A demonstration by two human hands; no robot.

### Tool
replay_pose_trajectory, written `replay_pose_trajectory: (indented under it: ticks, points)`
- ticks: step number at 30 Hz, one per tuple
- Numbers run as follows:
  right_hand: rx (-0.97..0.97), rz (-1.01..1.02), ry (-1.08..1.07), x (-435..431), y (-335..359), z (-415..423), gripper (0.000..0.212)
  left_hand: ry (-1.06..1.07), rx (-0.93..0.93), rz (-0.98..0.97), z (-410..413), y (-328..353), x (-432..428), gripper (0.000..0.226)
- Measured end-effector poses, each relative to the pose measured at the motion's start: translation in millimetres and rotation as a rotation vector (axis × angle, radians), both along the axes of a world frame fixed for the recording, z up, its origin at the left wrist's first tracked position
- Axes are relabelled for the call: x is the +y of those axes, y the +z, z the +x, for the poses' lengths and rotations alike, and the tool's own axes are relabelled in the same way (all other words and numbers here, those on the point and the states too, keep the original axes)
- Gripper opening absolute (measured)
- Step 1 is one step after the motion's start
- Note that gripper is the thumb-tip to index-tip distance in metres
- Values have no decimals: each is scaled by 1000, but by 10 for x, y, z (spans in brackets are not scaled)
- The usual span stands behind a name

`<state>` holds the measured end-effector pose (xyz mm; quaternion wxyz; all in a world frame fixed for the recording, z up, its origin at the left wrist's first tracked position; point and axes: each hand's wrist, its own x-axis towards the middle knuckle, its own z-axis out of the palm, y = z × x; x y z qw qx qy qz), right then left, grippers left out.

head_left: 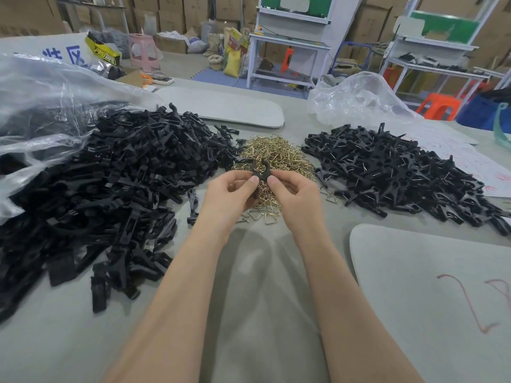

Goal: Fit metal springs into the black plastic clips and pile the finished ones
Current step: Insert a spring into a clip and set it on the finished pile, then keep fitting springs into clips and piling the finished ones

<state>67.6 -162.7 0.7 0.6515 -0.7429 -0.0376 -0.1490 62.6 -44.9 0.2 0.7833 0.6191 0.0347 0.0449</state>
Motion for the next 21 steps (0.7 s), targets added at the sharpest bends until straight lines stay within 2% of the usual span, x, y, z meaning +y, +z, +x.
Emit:
replay_pose_trajectory:
  ticks: [13,21]
  points:
    - [-32,-155,-30,-17,-13,5,19,54,-53,171,18,-49,11,11]
    - [-20,-142,-18,-15,-37,8,14,55,-70,263,9,-45,15,15]
